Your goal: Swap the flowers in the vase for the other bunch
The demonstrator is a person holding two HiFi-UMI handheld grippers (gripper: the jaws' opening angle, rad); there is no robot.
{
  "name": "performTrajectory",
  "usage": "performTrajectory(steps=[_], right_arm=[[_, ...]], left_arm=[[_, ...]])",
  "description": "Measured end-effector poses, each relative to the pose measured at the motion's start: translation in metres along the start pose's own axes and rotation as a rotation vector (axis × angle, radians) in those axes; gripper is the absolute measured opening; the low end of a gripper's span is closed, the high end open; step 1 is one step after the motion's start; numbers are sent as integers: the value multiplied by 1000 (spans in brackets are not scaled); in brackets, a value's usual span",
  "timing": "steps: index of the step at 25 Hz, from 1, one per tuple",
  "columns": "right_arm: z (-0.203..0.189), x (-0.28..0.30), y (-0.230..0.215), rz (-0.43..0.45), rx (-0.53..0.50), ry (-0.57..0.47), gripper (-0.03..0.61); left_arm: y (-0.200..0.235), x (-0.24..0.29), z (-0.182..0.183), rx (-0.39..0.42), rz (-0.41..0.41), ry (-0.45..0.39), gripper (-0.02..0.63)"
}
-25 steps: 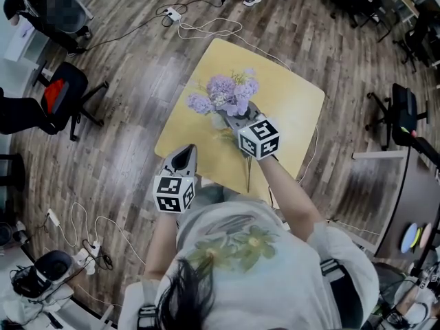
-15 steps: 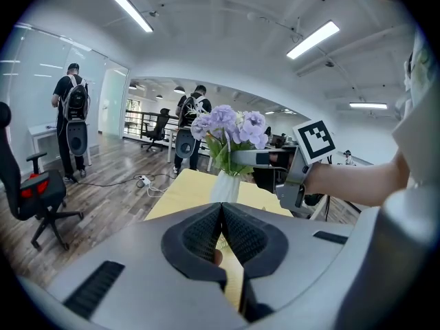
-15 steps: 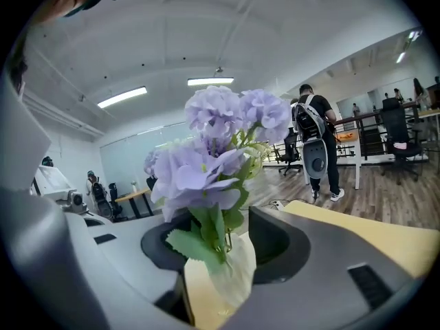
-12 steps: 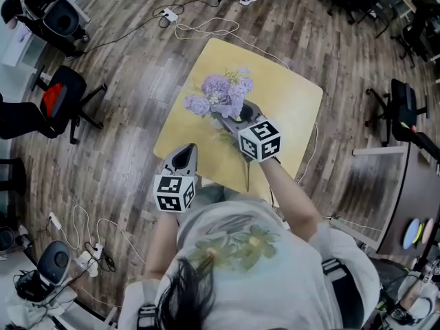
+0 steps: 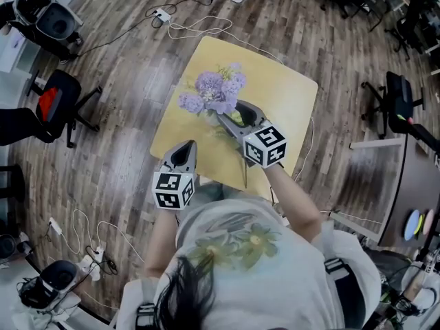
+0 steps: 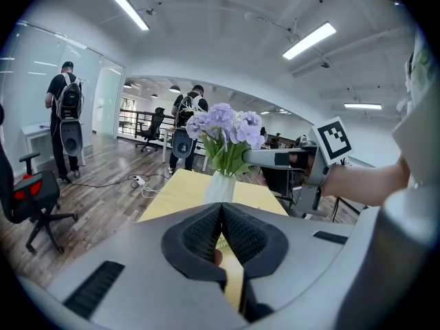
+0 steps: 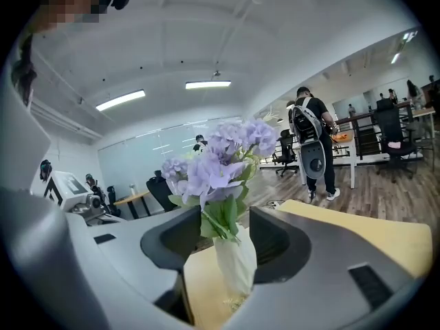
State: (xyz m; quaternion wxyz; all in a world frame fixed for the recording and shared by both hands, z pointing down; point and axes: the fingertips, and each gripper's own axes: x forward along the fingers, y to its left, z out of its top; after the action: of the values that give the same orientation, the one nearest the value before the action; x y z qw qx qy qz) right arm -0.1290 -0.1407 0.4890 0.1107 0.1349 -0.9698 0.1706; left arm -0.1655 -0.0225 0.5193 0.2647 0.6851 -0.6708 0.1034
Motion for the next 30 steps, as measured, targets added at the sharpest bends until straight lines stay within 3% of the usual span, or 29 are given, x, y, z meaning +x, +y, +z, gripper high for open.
performTrajectory(steps=[8, 12, 14, 18, 30], right_arm=[[-13, -20, 8, -11, 23, 8, 198], [-21, -40, 15, -20, 28, 0, 92], [-26, -50, 21, -13, 10, 6, 71], [-36, -68, 28, -4, -20, 37, 57], [-56, -117, 26, -95, -19, 77, 41]], left_arm=[[-14, 2, 6, 28, -49, -13, 18], [-32, 1, 9, 43, -83, -26, 18], [-41, 1, 10, 56, -105, -30, 18], [-59, 3, 13, 78, -148, -32, 18], [-115, 20, 15, 133, -269, -17, 18]])
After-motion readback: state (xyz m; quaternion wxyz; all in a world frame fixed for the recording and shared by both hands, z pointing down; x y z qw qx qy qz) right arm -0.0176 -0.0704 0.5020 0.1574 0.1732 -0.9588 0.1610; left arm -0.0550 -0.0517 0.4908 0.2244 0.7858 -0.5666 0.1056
